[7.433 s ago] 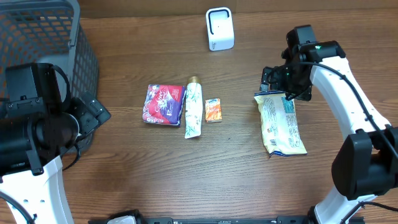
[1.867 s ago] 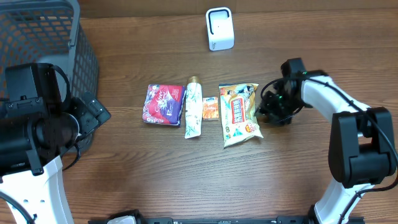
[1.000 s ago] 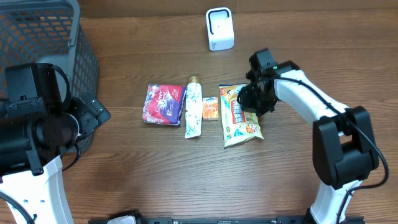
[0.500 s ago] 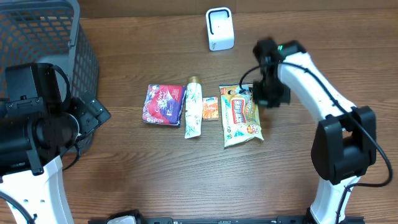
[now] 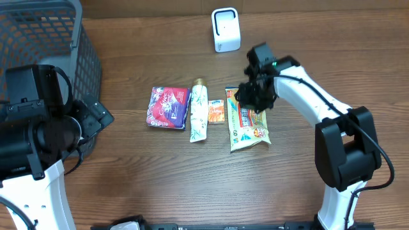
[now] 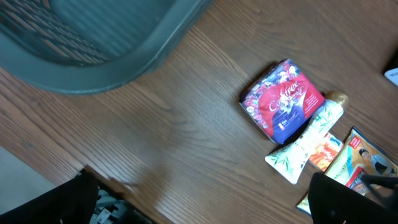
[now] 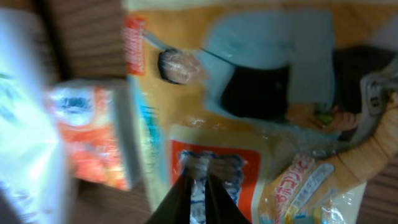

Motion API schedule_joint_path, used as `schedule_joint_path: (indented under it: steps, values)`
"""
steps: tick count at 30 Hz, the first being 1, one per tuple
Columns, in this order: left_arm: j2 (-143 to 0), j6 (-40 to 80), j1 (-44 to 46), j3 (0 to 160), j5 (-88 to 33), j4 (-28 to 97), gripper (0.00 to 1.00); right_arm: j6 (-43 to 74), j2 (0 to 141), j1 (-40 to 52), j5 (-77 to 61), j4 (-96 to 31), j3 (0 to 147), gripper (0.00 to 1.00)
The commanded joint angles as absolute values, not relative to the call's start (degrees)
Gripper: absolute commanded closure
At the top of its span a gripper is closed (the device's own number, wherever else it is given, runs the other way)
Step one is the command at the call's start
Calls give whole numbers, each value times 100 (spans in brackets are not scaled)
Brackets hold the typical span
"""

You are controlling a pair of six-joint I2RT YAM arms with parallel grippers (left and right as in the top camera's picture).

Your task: Scan the item barcode

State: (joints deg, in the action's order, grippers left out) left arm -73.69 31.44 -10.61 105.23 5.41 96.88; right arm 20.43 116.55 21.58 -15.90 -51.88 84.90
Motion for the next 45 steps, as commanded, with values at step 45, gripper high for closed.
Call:
schedule_joint_path:
  steps: [45]
  values:
    - [-7387,3234,-1087,10508,596,9682,0,2530,11443,2429,340,-7467,9188,87]
